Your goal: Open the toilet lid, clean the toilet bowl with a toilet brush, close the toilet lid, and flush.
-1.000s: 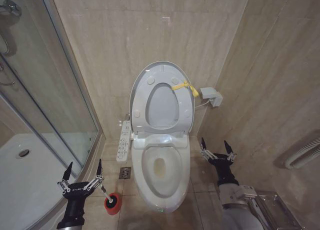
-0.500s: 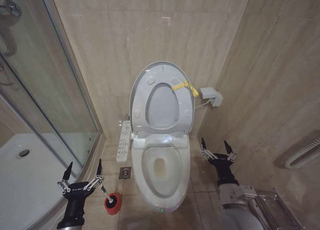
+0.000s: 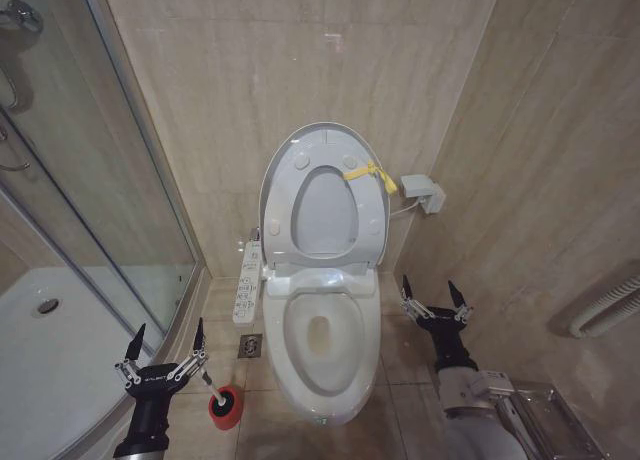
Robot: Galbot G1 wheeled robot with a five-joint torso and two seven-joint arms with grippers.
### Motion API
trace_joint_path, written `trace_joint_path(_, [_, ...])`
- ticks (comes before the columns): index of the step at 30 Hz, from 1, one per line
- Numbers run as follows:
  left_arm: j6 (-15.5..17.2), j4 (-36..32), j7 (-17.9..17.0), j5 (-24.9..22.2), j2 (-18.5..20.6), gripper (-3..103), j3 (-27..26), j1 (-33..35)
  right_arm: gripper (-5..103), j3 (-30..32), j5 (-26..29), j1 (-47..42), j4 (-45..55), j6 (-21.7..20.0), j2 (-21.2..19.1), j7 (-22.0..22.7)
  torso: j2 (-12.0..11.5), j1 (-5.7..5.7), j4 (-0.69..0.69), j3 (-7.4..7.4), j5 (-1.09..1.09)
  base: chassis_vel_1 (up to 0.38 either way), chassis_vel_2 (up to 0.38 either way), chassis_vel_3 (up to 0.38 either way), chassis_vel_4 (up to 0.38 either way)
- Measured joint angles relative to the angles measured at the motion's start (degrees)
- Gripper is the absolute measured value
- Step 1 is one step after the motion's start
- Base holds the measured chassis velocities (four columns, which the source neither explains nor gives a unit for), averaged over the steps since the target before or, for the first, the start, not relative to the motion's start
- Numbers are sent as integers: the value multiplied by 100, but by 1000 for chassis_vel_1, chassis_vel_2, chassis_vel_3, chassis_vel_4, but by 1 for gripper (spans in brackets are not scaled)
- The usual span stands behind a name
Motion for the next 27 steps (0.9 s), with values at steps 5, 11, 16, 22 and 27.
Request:
trace_joint_path(5, [0,0,0,0,0,100,0,0,100,0,0,0,0,0,0,0,0,0,0,0,0,0,0,0,0])
trace_joint_path(11, [0,0,0,0,0,100,-1,0,100,0,0,0,0,0,0,0,0,0,0,0,0,0,0,0,0])
trace_joint_path(16, [0,0,0,0,0,100,-1,0,100,0,0,0,0,0,0,0,0,0,0,0,0,0,0,0,0])
trace_joint_path(22, [0,0,0,0,0,100,-1,0,100,0,0,0,0,0,0,0,0,0,0,0,0,0,0,0,0])
trace_joint_path(27, [0,0,0,0,0,100,-1,0,100,0,0,0,0,0,0,0,0,0,0,0,0,0,0,0,0])
